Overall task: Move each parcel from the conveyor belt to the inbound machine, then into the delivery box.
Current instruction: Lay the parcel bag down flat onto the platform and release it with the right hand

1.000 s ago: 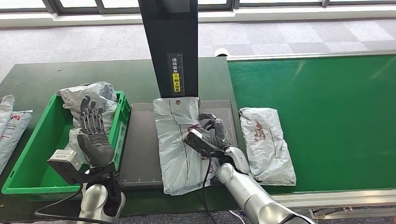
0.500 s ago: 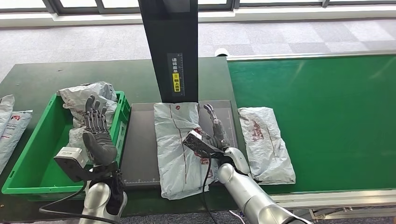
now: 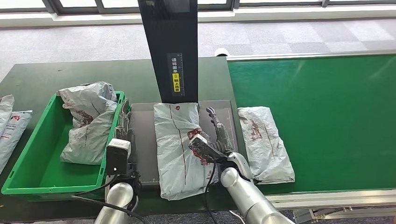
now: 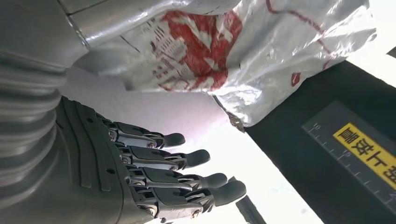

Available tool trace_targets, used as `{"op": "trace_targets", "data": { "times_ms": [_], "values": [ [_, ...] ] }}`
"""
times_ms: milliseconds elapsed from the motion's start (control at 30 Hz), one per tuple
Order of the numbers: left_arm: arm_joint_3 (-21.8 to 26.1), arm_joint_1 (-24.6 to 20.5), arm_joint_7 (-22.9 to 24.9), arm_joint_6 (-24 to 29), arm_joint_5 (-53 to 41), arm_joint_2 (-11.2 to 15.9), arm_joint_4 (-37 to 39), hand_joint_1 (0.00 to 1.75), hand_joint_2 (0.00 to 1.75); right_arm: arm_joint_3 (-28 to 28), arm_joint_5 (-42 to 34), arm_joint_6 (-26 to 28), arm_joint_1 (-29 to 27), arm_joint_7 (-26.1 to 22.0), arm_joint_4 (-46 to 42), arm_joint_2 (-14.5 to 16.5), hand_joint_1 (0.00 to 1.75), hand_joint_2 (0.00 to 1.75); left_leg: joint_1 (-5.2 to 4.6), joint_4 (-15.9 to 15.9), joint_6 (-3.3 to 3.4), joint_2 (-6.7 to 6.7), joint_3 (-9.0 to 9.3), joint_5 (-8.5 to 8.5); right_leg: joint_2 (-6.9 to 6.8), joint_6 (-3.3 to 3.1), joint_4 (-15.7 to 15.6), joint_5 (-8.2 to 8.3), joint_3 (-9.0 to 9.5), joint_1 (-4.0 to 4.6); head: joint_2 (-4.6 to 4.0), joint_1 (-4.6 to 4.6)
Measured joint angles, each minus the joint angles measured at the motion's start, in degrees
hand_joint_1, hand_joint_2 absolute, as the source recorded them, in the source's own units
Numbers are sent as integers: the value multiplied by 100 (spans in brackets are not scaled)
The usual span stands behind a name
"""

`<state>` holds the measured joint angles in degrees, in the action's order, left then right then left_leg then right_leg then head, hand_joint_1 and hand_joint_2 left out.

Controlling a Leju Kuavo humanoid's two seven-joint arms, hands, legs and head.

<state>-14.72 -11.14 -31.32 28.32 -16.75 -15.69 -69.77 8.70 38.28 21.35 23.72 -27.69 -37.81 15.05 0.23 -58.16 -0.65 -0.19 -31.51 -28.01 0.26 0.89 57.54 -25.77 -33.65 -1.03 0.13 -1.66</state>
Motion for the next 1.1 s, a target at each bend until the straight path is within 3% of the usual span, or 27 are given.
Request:
{"op": "trace_targets", "data": {
  "times_ms": [33, 100, 167, 267, 333, 567, 700, 833, 1100],
  "values": [
    [-36, -13, 2, -89, 16, 3, 55, 0, 0, 0, -49, 62, -94, -63, -117, -2, 0, 175, 0, 0, 0, 1, 0, 0, 0, 0, 0, 0, -2, 0, 0, 0],
    [-167, -42, 318, -288, -337, 54, 158, 0, 87, 1, -235, 262, -435, -339, -597, -5, 0, 175, 0, 0, 0, -8, 2, 0, -9, 0, -1, -3, 0, 0, 0, 0],
    [-432, -62, 980, -311, -1648, 141, 334, 0, 175, 38, -358, 380, -989, -504, -1511, -6, 0, 175, 0, 0, 0, -21, -2, -4, -21, -2, -1, -9, 2, 1, 0, 0],
    [-775, -67, 1635, -266, -4326, 183, 759, 0, 175, 201, -304, 363, -1701, -310, -2892, -28, 0, 175, 0, 2, -2, -13, -10, -12, -15, -4, 0, -12, -6, 0, 0, -1],
    [-903, -75, 1773, -419, -5209, 181, 1040, 0, 175, 310, -331, 393, -1979, -290, -3487, -57, 0, 175, 0, 2, -2, 0, -9, -16, -4, -4, -1, -12, -10, 0, 0, -1],
    [-1036, -101, 1850, -626, -5241, 172, 1559, 0, 175, 495, -462, 445, -2356, -346, -4380, -140, 0, 175, 0, 1, -1, 7, -3, -15, 1, -4, -1, -10, -6, 0, 0, 0],
    [-1093, -131, 1762, -1053, -5422, 144, 1754, 0, 0, 554, -548, 442, -2403, -482, -4534, -179, 0, 175, 0, 1, -1, 6, 1, -14, 1, -4, 0, -10, -1, 0, 0, 0],
    [-1142, -160, 1818, -1337, -5727, 82, 2049, 0, 175, 609, -627, 385, -2459, -598, -4695, -199, 0, 175, 0, 1, 0, 5, 1, -13, 0, -4, 0, -10, 3, 0, 0, 0],
    [-1220, -149, 2014, -1469, -5994, 34, 2197, 0, 175, 755, -644, 337, -2544, -668, -5000, -236, 0, 175, 0, 2, 0, 2, 8, -14, -2, -3, -2, -11, 14, 0, 0, 0]
  ]
}}
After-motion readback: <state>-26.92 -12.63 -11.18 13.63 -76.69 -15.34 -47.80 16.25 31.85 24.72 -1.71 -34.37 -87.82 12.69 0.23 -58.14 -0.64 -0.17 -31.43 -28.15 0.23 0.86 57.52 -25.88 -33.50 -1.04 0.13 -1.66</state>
